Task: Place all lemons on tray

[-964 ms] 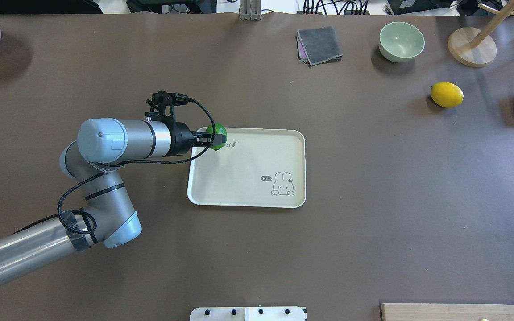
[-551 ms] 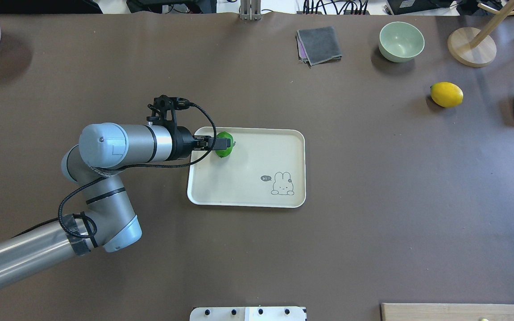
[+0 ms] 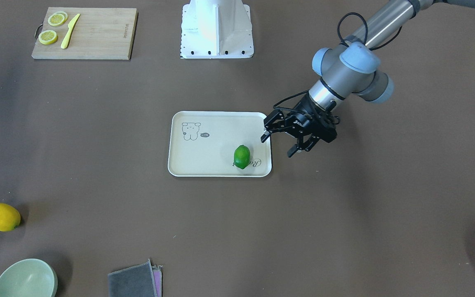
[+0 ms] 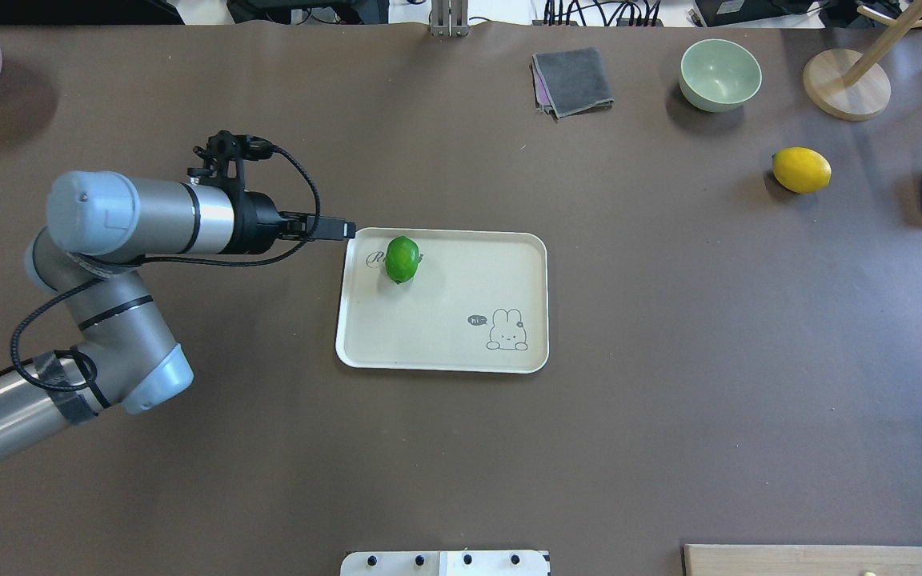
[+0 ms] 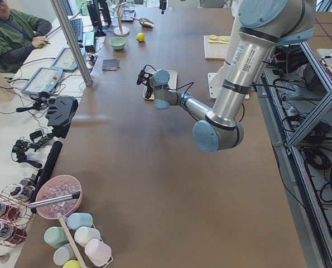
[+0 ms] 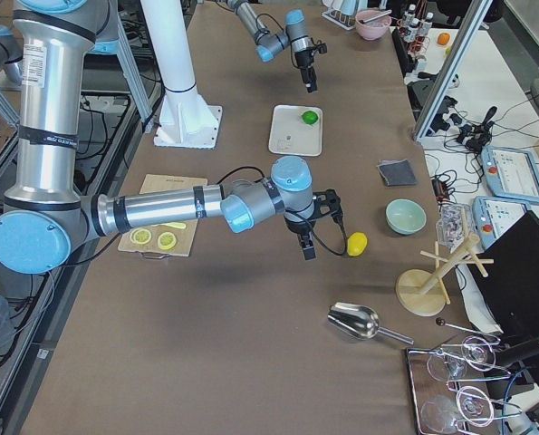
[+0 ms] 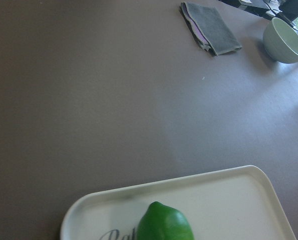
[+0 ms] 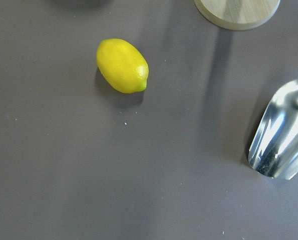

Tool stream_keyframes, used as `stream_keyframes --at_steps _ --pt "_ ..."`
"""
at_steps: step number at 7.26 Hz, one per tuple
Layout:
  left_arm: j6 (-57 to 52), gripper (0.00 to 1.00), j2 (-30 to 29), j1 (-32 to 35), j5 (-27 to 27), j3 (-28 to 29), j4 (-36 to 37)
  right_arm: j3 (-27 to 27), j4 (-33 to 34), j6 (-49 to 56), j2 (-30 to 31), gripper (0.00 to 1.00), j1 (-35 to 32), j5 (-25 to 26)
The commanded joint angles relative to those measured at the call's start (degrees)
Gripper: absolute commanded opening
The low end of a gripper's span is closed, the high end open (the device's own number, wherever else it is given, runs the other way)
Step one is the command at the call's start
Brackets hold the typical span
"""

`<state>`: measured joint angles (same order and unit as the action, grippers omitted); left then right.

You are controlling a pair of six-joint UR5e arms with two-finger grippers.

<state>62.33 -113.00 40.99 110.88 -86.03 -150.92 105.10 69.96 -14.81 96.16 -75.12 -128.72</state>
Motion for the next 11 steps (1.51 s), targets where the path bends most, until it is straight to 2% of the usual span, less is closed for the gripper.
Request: stream_keyframes --at_steps 1,2,3,4,5,7,9,11 --pt "-16.18 0.98 7.58 6.98 6.71 -0.54 -0.60 -2.34 0.09 0.57 -6.82 1.00 6.87 5.56" --pt "-17.84 0.98 7.88 7.00 6.46 -0.46 -0.95 -3.05 0.00 0.74 -10.51 1.00 8.92 5.94" --pt "-17.77 0.98 7.88 7.09 6.46 -0.54 -1.04 -3.06 -0.09 1.27 -13.07 1.00 10.15 9.42" --pt "-17.77 0.98 7.88 7.00 6.46 -0.54 -1.04 -4.97 0.00 7.88 -14.49 1.00 12.34 15.20" --pt "-17.77 0.98 7.97 7.09 6.46 -0.46 -1.04 -7.78 0.09 18.31 -15.81 1.00 12.36 15.78" --pt "-17.77 0.98 7.97 7.00 6.46 -0.46 -1.04 -21.44 -2.61 25.58 -23.43 0.99 12.36 15.52" --pt "-17.77 0.98 7.97 7.09 6.46 -0.54 -1.04 -32.01 -14.80 26.15 -23.99 0.99 12.71 14.99" --pt "-17.77 0.98 7.88 7.00 6.46 -0.54 -1.13 -33.02 -15.82 25.88 -24.17 0.99 13.59 14.11"
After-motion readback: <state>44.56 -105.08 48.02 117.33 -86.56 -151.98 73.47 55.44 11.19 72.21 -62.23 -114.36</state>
